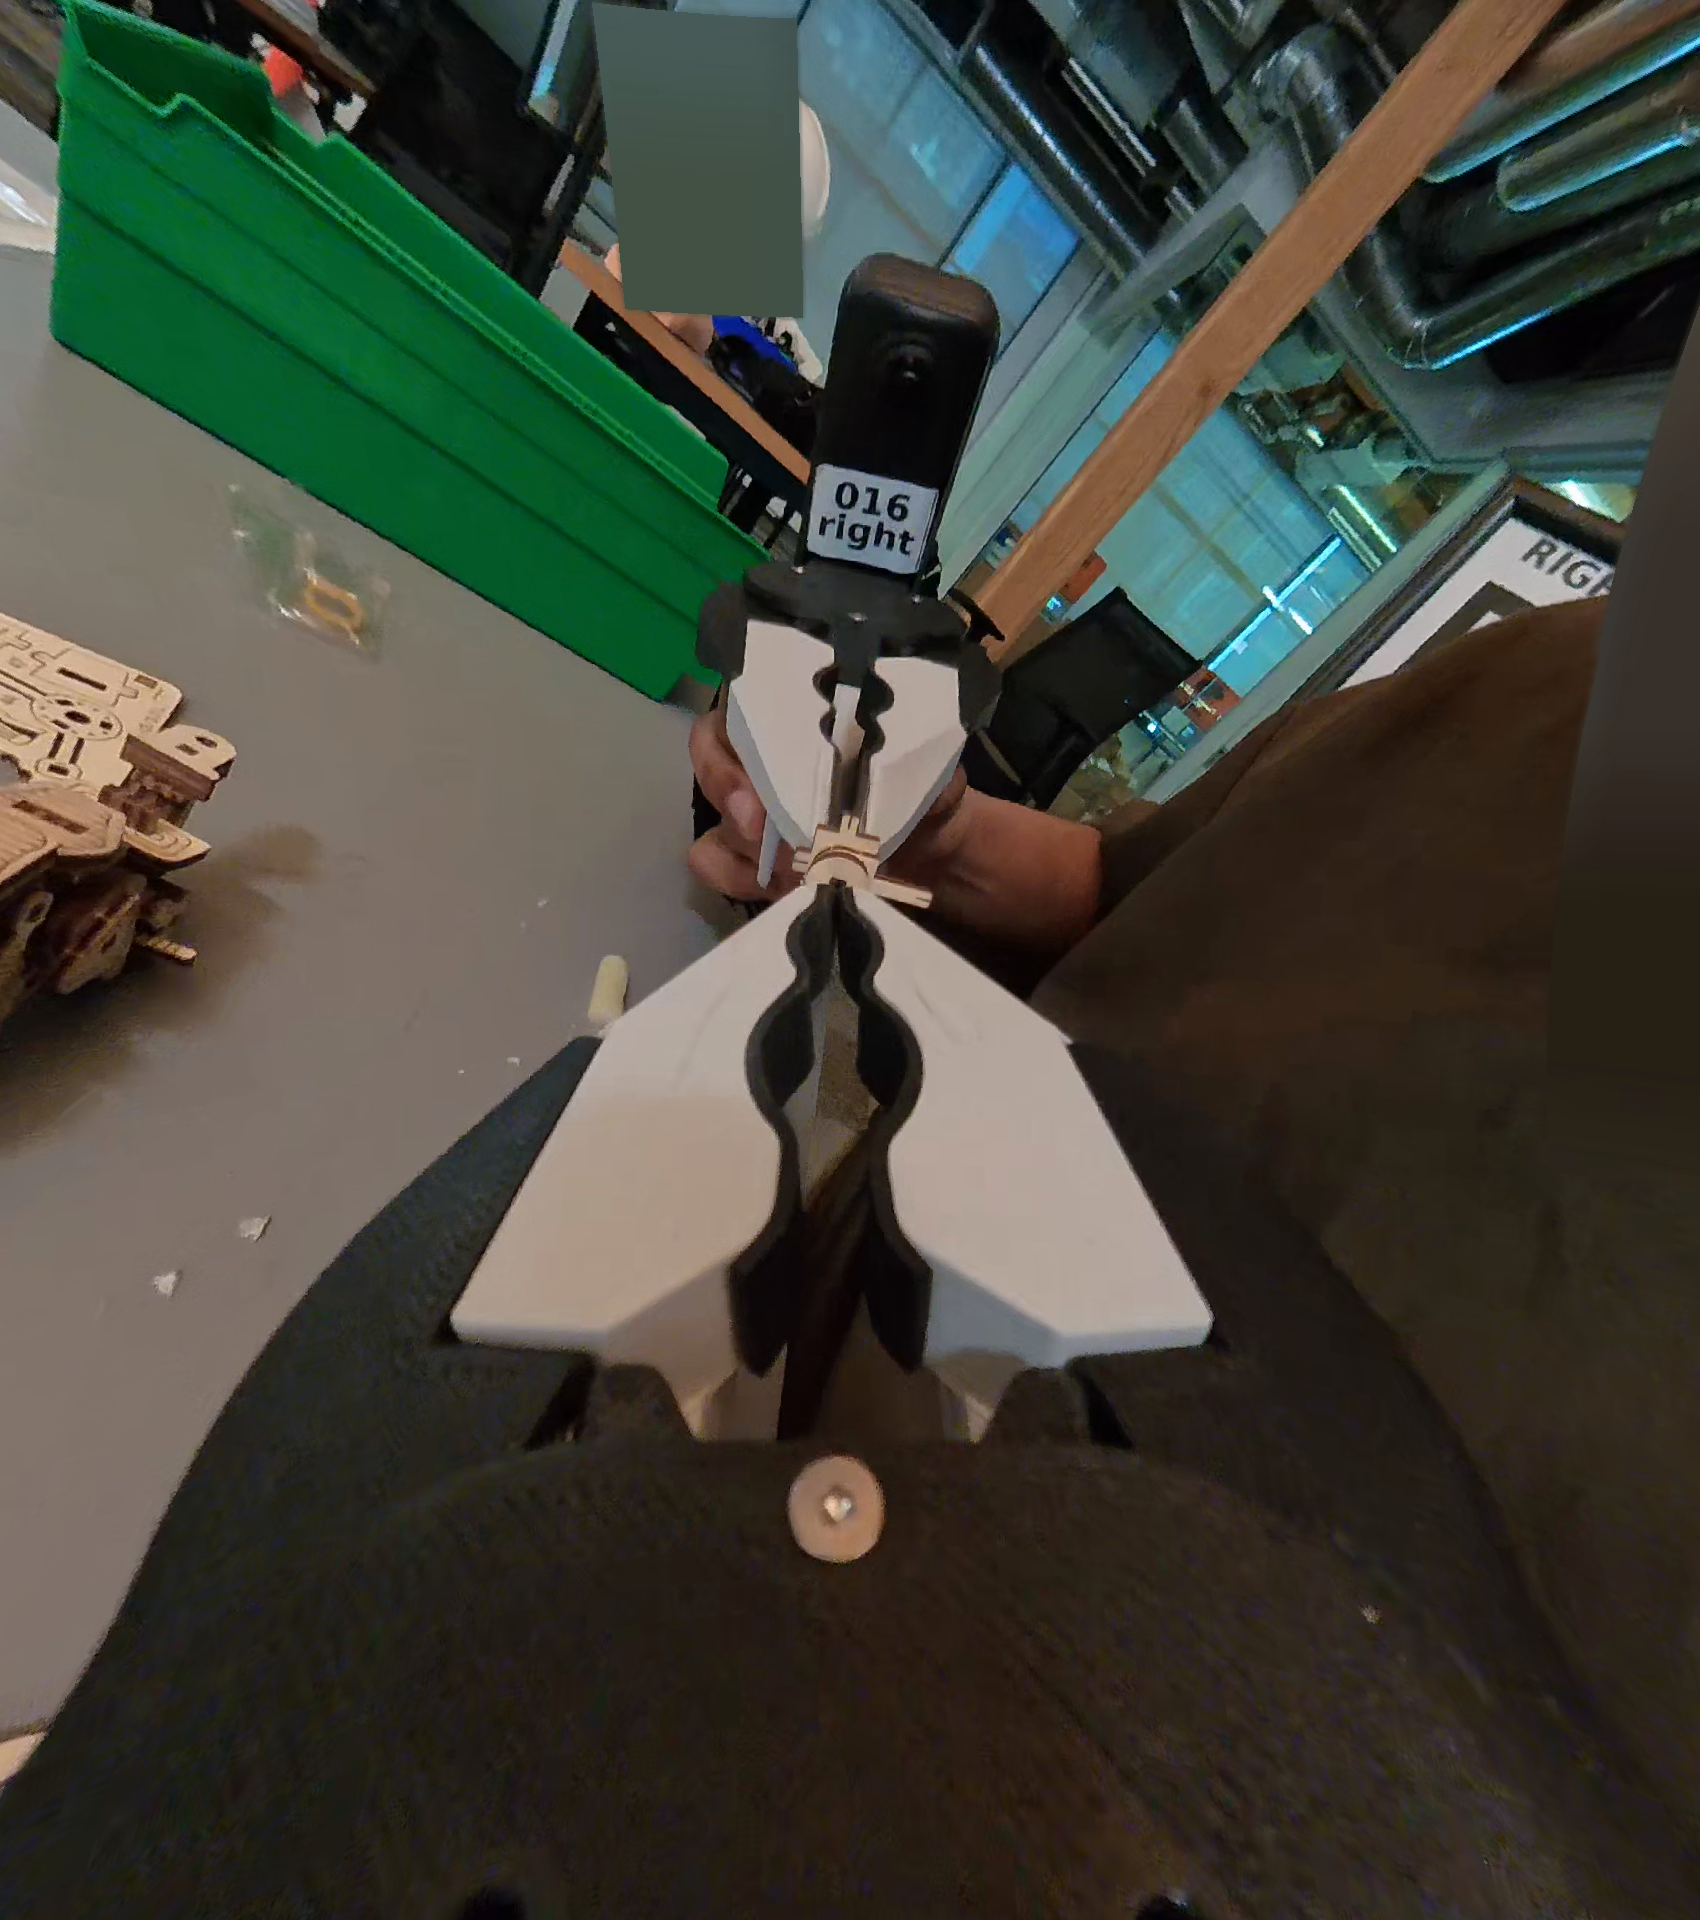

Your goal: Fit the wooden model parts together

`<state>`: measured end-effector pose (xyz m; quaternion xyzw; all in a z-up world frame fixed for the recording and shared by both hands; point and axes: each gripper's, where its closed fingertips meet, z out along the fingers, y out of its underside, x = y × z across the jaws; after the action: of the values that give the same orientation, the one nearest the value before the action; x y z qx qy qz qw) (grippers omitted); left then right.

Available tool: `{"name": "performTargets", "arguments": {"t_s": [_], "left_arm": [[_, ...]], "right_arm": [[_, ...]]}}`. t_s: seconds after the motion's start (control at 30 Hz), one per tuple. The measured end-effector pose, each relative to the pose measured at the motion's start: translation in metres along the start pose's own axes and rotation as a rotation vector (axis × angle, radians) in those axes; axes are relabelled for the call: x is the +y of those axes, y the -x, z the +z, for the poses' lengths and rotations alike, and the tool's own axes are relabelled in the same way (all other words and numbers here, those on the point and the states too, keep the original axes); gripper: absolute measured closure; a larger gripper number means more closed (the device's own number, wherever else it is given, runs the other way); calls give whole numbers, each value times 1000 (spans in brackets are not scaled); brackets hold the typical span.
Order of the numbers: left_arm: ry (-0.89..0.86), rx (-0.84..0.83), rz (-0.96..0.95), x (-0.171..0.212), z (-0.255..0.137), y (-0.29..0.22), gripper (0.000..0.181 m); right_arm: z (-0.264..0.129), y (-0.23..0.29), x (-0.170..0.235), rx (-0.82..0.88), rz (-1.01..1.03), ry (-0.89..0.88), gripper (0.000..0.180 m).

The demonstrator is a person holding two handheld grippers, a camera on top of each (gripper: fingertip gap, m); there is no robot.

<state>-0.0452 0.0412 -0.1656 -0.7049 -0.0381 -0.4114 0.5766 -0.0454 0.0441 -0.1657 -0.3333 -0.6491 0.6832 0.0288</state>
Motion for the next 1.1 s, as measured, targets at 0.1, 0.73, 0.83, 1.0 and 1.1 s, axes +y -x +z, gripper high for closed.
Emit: {"name": "performTargets", "arguments": {"t_s": [0.1,0.73,0.83,1.0,1.1], "left_arm": [[27,-6,19,3,1,2,181],[36,34,53,2,-1,-4,181],[37,36,53,2,-1,-4,181],[32,36,51,1,-1,-3,179],[28,33,52,1,-1,-3,179]], "right_arm": [[-1,-1,4,5,-2,21,179],[1,2,2,12,-42,33,179],[1,2,1,17,-46,27,179],[1,3,1,9,-42,24,179],[1,3,0,9,-42,23,179]]}}
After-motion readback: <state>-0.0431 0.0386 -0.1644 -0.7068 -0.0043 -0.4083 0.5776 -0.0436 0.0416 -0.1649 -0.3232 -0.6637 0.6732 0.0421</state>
